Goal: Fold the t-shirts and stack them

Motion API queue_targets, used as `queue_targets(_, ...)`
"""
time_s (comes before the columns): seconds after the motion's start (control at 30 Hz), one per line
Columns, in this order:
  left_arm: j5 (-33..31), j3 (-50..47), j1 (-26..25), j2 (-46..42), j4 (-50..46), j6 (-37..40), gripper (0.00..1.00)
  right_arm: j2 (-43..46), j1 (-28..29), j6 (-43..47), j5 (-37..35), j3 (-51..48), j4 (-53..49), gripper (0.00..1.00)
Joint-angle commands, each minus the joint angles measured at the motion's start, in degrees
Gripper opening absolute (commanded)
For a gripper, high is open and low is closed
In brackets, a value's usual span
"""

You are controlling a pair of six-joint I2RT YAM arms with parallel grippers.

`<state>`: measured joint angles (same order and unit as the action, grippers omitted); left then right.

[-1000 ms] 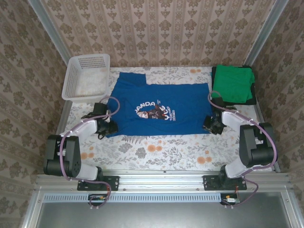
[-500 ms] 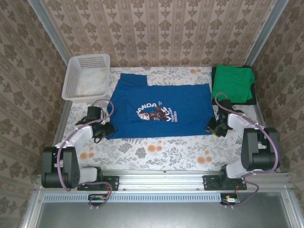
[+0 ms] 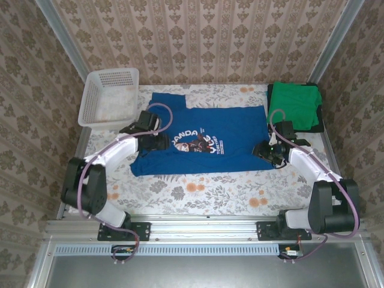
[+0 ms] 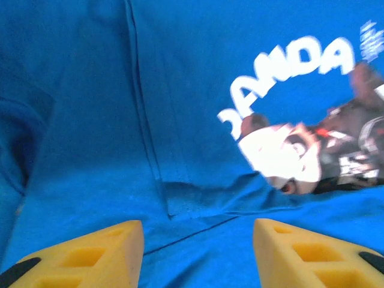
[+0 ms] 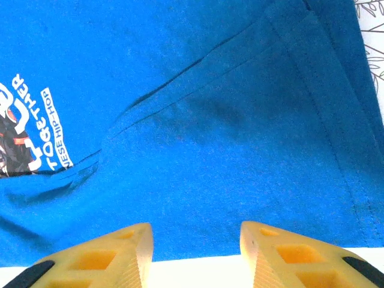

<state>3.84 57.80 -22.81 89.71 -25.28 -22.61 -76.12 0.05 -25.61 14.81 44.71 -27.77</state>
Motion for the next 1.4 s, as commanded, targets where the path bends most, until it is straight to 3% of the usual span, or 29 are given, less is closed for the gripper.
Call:
queue_targets(0.0, 0.06, 1.75, 0.15, 3.94, -0.43, -1.16, 0.52, -0.18, 0.03, 0.89, -1.28, 1.27, -0.12, 0.45)
queue_targets(0.2, 2.59, 2.20, 0.40, 8.87, 2.13, -1.86, 0.45, -1.31, 0.03, 1.87, -1.67, 1.94, -0.62, 0.45)
queue_targets(0.43, 4.10, 3.65, 0.18, 9.92, 1.58, -1.17, 0.15, -2.97, 0.02, 1.50, -1.29, 1.79, 0.12, 0.45)
queue_targets(0.6, 3.62, 7.01, -0.19, 8.89, -0.61, 1.18, 0.00, -3.25, 0.02, 1.23, -1.30, 1.61, 0.61, 0.45)
queue_targets(0.8, 2.12, 13.64, -0.39, 12.25, -3.58, 3.83, 0.00, -3.25, 0.04, 1.13, -2.18, 1.52, 0.17, 0.47)
queue_targets(0.93, 4.22, 20.02, -0.45, 18.00, -4.91, 5.67, 0.15, -3.25, 0.14, 0.86, -3.16, 2.13, -1.35, 0.47)
queue_targets(1.03, 5.99, 25.83, -0.72, 22.24, -6.36, 7.30, 0.18, -2.54, 0.51, 0.43, -4.33, 1.72, -2.22, 0.47)
queue_targets(1.1, 7.43, 30.34, -1.16, 25.11, -8.35, 8.86, 0.30, -1.32, 0.60, 0.03, -4.93, 1.20, -2.63, 0.47)
queue_targets(1.23, 8.19, 37.28, -2.20, 28.82, -11.79, 11.05, 0.32, 0.85, 0.89, -0.98, -5.03, 0.37, -2.64, 0.48)
queue_targets(1.37, 9.70, 37.79, -2.11, 27.65, -9.91, 11.10, 0.34, 1.54, 3.36, -1.28, -5.77, 1.23, -2.36, 0.48)
